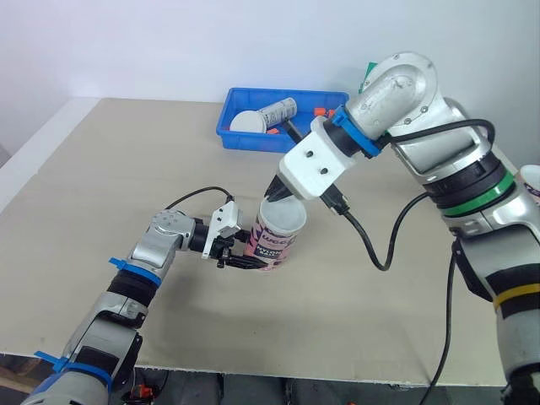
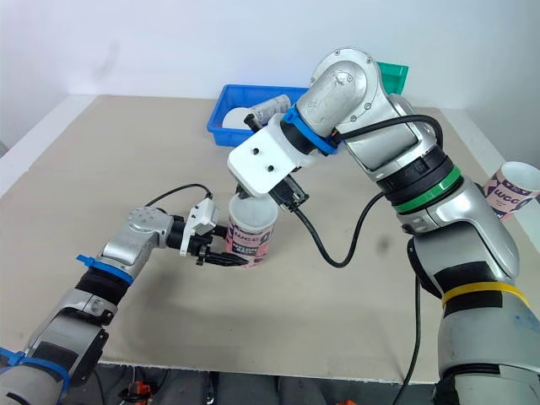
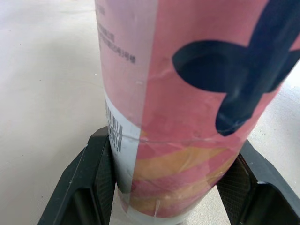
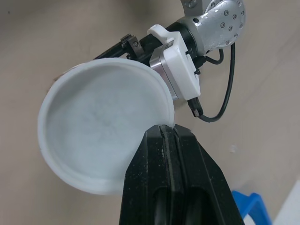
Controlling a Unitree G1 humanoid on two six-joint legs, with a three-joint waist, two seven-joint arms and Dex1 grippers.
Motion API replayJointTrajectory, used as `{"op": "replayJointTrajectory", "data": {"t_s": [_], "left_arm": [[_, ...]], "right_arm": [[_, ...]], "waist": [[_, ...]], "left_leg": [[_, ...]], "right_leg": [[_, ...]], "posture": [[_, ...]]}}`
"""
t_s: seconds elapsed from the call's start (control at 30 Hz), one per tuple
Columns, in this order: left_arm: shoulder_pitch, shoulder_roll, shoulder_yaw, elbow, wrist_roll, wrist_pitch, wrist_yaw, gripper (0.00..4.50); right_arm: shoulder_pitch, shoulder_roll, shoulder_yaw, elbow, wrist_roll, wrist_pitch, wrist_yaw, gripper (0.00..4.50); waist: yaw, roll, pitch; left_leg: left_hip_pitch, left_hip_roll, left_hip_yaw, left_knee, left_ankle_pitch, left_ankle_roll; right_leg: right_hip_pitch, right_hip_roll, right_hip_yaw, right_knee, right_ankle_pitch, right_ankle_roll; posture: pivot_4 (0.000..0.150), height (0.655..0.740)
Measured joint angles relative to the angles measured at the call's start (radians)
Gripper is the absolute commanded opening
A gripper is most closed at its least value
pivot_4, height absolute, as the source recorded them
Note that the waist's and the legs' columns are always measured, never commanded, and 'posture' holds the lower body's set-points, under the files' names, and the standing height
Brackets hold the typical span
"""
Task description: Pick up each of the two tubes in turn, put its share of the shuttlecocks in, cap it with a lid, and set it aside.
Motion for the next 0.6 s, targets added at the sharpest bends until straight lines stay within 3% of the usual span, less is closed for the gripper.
{"op": "replayJointTrajectory", "data": {"t_s": [0.6], "left_arm": [[0.003,-0.002,0.002,-0.002,-0.024,0.038,0.011,2.63]], "right_arm": [[0.004,0.002,-0.001,-0.001,-0.061,-0.094,0.000,0.08]], "waist": [[0.001,0.000,0.000]], "left_leg": [[0.000,0.000,0.000,0.000,0.000,0.000]], "right_leg": [[0.000,0.000,0.000,0.000,0.000,0.000]], "posture": [[0.150,0.7079]]}}
